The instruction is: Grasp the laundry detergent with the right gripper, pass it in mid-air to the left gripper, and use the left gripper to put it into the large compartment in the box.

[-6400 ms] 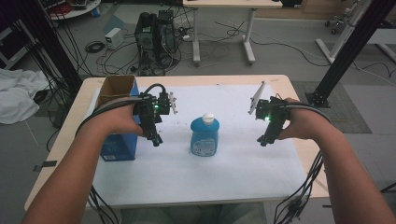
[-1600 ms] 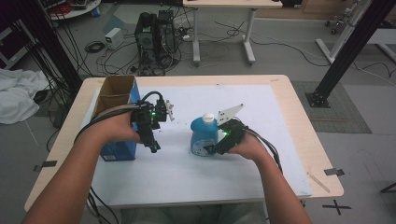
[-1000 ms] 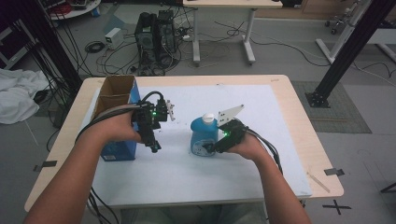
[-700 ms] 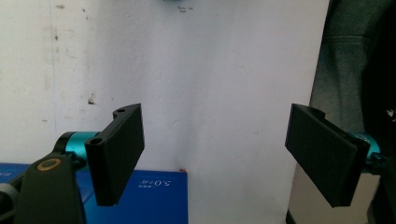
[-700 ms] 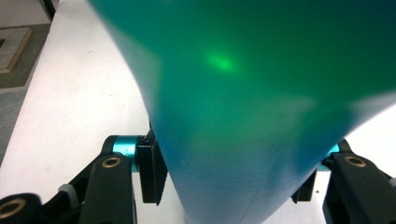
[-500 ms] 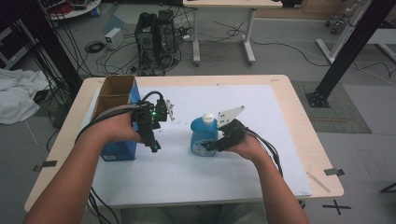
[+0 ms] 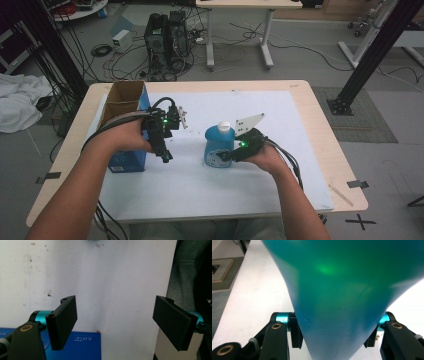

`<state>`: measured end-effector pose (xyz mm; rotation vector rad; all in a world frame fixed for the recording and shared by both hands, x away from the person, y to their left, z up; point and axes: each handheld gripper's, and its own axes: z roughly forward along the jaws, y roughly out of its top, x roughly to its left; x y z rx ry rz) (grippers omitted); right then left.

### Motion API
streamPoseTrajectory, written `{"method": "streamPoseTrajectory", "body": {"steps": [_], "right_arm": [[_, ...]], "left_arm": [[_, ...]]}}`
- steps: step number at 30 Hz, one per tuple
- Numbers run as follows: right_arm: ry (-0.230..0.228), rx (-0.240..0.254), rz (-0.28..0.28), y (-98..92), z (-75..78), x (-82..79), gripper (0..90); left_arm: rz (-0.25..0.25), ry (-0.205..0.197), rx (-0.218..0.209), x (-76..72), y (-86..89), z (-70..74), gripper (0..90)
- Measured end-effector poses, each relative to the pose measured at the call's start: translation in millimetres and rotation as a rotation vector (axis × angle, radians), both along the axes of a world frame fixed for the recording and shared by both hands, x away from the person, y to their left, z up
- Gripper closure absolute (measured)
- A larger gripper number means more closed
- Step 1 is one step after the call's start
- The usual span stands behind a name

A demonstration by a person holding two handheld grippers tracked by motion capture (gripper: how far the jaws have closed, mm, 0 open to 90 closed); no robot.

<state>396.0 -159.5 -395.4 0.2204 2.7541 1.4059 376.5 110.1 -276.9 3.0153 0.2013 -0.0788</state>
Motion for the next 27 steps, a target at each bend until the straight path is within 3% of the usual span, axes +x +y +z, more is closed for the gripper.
{"method": "streamPoseTrajectory", "body": {"steps": [3,8,13,19,27], "right_arm": [[-0.025,0.008,0.014,0.3,-0.3,1.5,47.2],[-0.01,0.008,0.01,-0.5,0.5,0.7,47.6],[-0.027,0.031,0.013,-0.9,2.7,1.2,47.6],[-0.014,0.011,0.01,-3.1,14.4,-4.8,47.6],[-0.041,-0.007,0.042,-4.3,34.5,-9.3,47.6]], "left_arm": [[0.002,-0.002,0.001,0.4,1.0,-0.3,19.7],[0.003,0.003,0.002,0.9,0.9,-0.2,19.7],[0.002,0.002,0.002,1.1,0.6,0.6,19.7],[-0.007,-0.005,0.0,2.2,-2.1,3.4,19.7],[-0.027,-0.013,-0.009,1.0,-9.4,8.4,19.7]]}}
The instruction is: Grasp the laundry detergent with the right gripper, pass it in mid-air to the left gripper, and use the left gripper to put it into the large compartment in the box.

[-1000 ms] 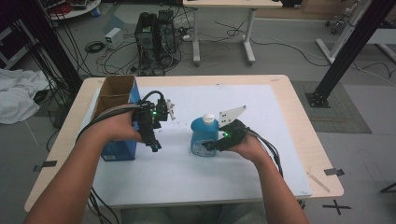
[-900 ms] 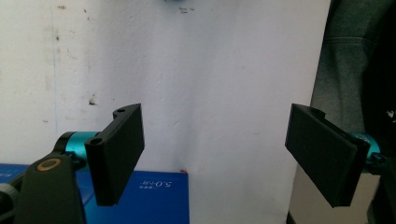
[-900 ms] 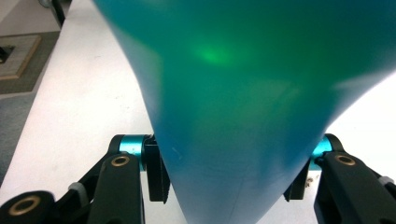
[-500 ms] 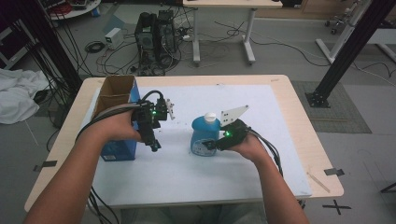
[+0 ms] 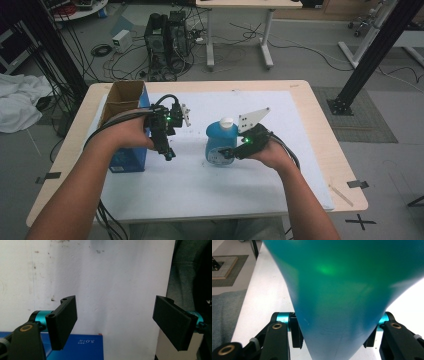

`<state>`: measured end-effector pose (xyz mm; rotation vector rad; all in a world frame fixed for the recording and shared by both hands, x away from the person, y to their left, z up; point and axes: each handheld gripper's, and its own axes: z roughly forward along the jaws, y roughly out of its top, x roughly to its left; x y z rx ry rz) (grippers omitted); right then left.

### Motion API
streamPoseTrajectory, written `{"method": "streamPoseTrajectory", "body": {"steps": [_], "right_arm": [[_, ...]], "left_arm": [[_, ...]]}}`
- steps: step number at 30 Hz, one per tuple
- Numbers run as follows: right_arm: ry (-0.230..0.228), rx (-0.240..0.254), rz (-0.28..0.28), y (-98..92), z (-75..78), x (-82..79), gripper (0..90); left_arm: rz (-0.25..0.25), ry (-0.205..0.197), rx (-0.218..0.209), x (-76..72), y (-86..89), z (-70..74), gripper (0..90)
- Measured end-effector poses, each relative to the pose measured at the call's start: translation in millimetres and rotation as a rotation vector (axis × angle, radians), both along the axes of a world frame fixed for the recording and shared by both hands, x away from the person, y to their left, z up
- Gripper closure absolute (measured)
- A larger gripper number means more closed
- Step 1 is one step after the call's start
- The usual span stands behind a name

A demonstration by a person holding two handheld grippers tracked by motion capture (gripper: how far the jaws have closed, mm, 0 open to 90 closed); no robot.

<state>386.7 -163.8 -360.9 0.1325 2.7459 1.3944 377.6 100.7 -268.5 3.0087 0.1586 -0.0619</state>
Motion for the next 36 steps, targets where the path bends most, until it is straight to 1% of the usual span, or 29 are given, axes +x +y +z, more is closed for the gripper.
{"method": "streamPoseTrajectory", "body": {"steps": [5,6,9,10,11,12,13,18,19,20,21,24,25,26,27,29,30,31,32,33,35,36], "right_arm": [[-0.008,0.006,0.024,0.3,8.8,-3.2,47.7],[0.001,0.004,0.022,0.2,10.0,-4.4,47.7],[-0.001,0.008,0.032,0.6,10.8,-4.6,47.7],[-0.005,0.02,0.039,1.8,12.9,-5.4,47.8],[0.006,0.019,0.043,2.5,13.5,-6.2,47.8],[0.006,0.019,0.043,2.5,13.5,-6.2,47.8],[-0.003,0.013,0.048,4.6,13.8,-7.0,47.8],[-0.007,0.011,0.065,10.9,13.3,-9.0,47.9],[-0.005,0.011,0.068,12.0,13.1,-9.3,48.0],[0.004,0.008,0.074,13.0,12.9,-9.7,48.0],[-0.002,0.009,0.076,14.0,12.7,-9.8,48.0],[-0.005,0.006,0.084,17.4,11.9,-10.7,48.2],[-0.016,0.01,0.086,18.8,11.9,-10.7,48.3],[-0.016,0.01,0.086,18.8,11.9,-10.7,48.3],[-0.014,0.011,0.093,21.5,11.2,-11.4,48.3],[-0.019,0.017,0.098,23.1,11.2,-11.4,48.3],[-0.011,0.015,0.103,25.7,11.7,-12.5,48.3],[-0.01,0.019,0.1,27.3,11.6,-13.2,48.3],[-0.01,0.019,0.1,27.3,11.6,-13.2,48.3],[-0.028,0.021,0.12,30.8,11.9,-12.1,48.3],[-0.032,0.026,0.118,33.1,11.7,-12.4,48.3],[-0.021,0.018,0.124,36.8,12.2,-13.9,48.3]], "left_arm": [[-0.017,-0.006,-0.003,-1.3,-6.3,5.4,19.8],[-0.017,-0.006,-0.003,-1.3,-6.3,5.4,19.7],[-0.027,-0.013,-0.004,-2.2,-10.0,8.8,19.7],[-0.035,-0.016,-0.006,-3.3,-13.6,11.7,19.7],[-0.045,-0.02,-0.006,-4.2,-17.3,14.2,19.7],[-0.045,-0.02,-0.006,-4.2,-17.3,14.2,19.7],[-0.054,-0.019,-0.005,-4.7,-21.2,16.3,19.7],[-0.067,-0.02,-0.007,-5.7,-29.9,20.8,19.7],[-0.075,-0.022,-0.006,-6.3,-34.7,23.0,19.7],[-0.075,-0.022,-0.006,-6.3,-34.7,23.0,19.7],[-0.086,-0.031,-0.007,-7.2,-39.5,25.0,19.7],[-0.096,-0.026,-0.009,-8.0,-44.0,26.9,19.7],[-0.104,-0.029,-0.012,-8.7,-48.2,28.7,19.7],[-0.104,-0.029,-0.012,-8.7,-48.2,28.7,19.7],[-0.11,-0.036,-0.013,-9.5,-51.8,30.6,19.7],[-0.115,-0.035,-0.015,-9.8,-53.3,31.3,19.7],[-0.117,-0.038,-0.016,-10.3,-54.9,32.1,19.7],[-0.115,-0.032,-0.019,-11.1,-56.2,32.6,19.7],[-0.11,-0.035,-0.024,-12.0,-57.6,32.9,19.7],[-0.126,-0.041,-0.017,-12.2,-60.6,34.6,19.7],[-0.123,-0.044,-0.021,-13.0,-62.3,34.6,19.7],[-0.136,-0.04,-0.015,-13.3,-65.3,35.7,19.7]]}}
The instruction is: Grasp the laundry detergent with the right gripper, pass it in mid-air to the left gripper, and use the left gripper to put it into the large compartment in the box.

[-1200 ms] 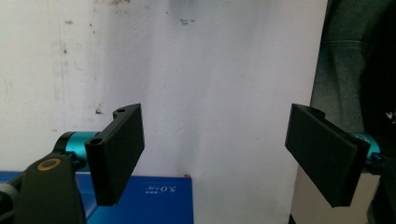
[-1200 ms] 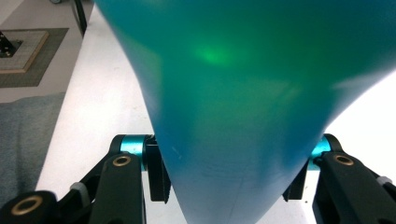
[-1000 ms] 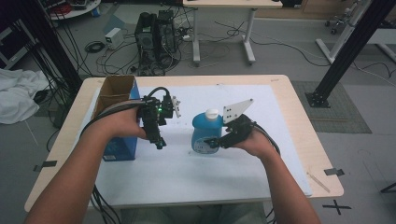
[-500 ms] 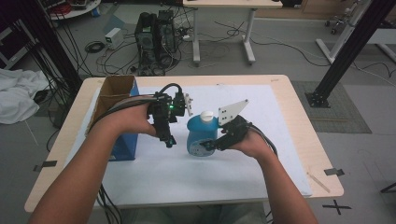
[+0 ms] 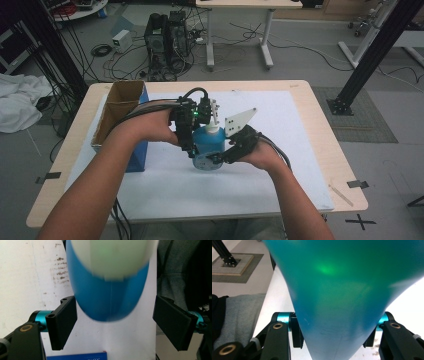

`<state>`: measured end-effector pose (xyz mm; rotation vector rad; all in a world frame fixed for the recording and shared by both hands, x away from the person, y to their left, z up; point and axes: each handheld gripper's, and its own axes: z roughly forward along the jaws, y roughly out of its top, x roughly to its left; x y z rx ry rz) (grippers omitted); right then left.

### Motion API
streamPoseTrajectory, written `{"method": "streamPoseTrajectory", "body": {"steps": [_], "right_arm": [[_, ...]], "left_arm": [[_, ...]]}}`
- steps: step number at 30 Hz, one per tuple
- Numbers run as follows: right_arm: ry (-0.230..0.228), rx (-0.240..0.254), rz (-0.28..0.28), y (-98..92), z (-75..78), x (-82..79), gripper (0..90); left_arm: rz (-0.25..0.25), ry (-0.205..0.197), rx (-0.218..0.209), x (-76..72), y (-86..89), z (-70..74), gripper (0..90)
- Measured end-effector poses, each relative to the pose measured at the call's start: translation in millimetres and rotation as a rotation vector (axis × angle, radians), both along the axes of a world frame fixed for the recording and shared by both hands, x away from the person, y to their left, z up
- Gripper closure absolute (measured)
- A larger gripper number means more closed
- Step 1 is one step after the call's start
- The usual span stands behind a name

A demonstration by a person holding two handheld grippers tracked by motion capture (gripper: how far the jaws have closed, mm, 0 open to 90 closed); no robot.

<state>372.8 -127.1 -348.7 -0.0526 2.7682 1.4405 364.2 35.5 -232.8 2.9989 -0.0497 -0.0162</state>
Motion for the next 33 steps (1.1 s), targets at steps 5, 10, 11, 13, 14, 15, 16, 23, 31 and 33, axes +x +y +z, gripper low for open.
{"method": "streamPoseTrajectory", "body": {"steps": [5,10,11,13,14,15,16,23,31,33], "right_arm": [[-0.014,0.003,0.018,8.7,1.3,-0.8,48.3],[-0.021,0.011,0.03,13.7,2.7,-1.1,48.3],[-0.028,0.015,0.028,14.5,2.5,-1.1,48.3],[-0.019,0.011,0.028,15.0,2.6,-1.5,48.2],[-0.024,0.012,0.029,15.3,2.5,-1.2,48.3],[-0.016,0.012,0.03,15.9,2.3,-0.9,48.3],[-0.018,0.003,0.034,16.0,2.6,-1.0,48.3],[-0.009,0.009,0.04,17.9,3.1,-0.8,48.3],[0.007,0.025,0.022,21.3,1.8,-2.5,48.3],[0.007,0.026,0.023,21.7,1.4,-2.5,48.3]], "left_arm": [[-0.006,0.008,0.01,-1.8,-5.7,0.8,19.7],[-0.011,0.007,0.019,-2.2,-9.2,0.4,19.8],[-0.013,0.011,0.012,-2.3,-9.5,-0.8,19.7],[-0.014,0.019,0.011,-2.3,-10.3,-1.1,19.8],[-0.016,0.014,0.011,-2.7,-10.8,-1.5,19.7],[-0.011,0.015,0.01,-3.2,-12.3,-2.2,19.8],[-0.011,0.015,0.01,-3.2,-12.3,-2.2,19.8],[-0.018,0.006,0.014,-3.7,-18.0,-4.2,20.2],[-0.021,0.022,0.052,-1.0,-18.6,-6.1,27.8],[-0.013,0.023,0.047,-1.5,-18.5,-6.9,27.9]]}}
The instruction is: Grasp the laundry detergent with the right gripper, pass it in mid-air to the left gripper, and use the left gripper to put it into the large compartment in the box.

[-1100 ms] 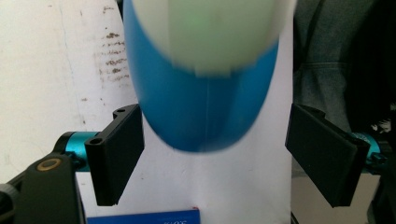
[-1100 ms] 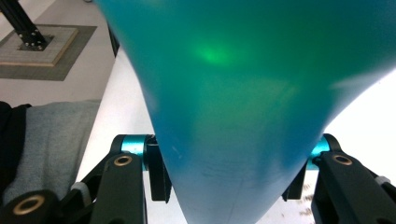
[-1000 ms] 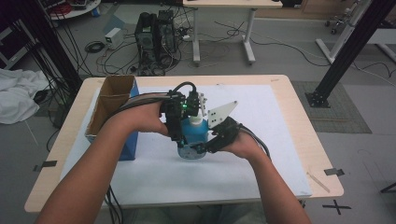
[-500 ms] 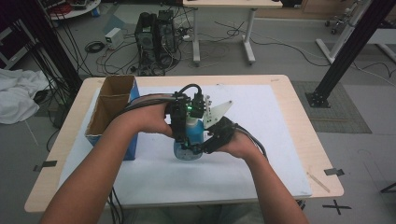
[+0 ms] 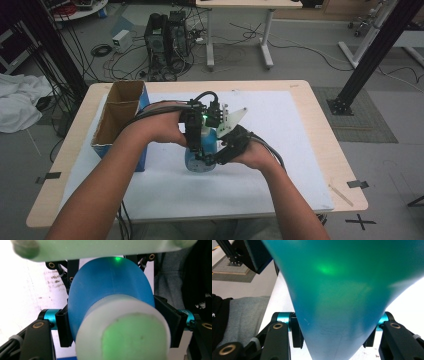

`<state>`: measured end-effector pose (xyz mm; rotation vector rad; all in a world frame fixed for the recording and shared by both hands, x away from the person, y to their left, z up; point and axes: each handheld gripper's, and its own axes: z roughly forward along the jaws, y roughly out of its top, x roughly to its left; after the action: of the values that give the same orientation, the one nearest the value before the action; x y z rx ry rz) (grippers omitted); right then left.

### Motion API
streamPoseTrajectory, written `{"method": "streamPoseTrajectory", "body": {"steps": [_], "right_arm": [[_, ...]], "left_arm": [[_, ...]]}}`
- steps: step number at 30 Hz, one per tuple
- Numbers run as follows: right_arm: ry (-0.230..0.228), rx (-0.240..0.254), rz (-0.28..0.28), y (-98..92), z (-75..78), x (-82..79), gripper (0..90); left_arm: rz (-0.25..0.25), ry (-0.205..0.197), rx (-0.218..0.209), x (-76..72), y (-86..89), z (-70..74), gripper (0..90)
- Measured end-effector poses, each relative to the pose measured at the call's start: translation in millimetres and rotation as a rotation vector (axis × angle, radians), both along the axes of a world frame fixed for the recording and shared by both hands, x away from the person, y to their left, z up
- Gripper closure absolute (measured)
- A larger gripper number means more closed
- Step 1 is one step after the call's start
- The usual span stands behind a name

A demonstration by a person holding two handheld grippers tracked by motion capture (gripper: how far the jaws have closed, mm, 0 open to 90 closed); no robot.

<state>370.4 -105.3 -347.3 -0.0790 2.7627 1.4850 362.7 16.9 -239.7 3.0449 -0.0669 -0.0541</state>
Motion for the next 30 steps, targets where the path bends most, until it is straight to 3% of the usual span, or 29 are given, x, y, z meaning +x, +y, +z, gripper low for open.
{"method": "streamPoseTrajectory", "body": {"steps": [7,9,12,16,20,30], "right_arm": [[0.003,-0.004,0.002,-0.2,0.1,0.8,48.3],[-0.008,0.005,0.001,0.5,-0.3,1.2,48.3],[0.063,-0.035,-0.002,-0.4,0.4,-3.8,48.3],[0.027,-0.018,0.001,0.5,0.0,-1.2,48.3],[0.049,-0.028,0.0,1.1,-0.5,-2.9,48.3],[0.052,-0.028,0.004,2.6,-1.2,-2.9,48.3]], "left_arm": [[-0.007,-0.008,0.008,1.0,-1.5,-1.2,30.5],[0.012,-0.008,0.006,-0.2,-2.1,-1.8,31.1],[0.004,-0.003,0.011,0.3,-3.8,-2.6,33.1],[-0.004,-0.015,0.014,1.0,-4.3,-2.9,34.4],[-0.003,-0.014,0.022,1.2,-4.0,-2.9,35.8],[0.007,-0.018,0.026,0.1,-4.2,-4.6,37.1]]}}
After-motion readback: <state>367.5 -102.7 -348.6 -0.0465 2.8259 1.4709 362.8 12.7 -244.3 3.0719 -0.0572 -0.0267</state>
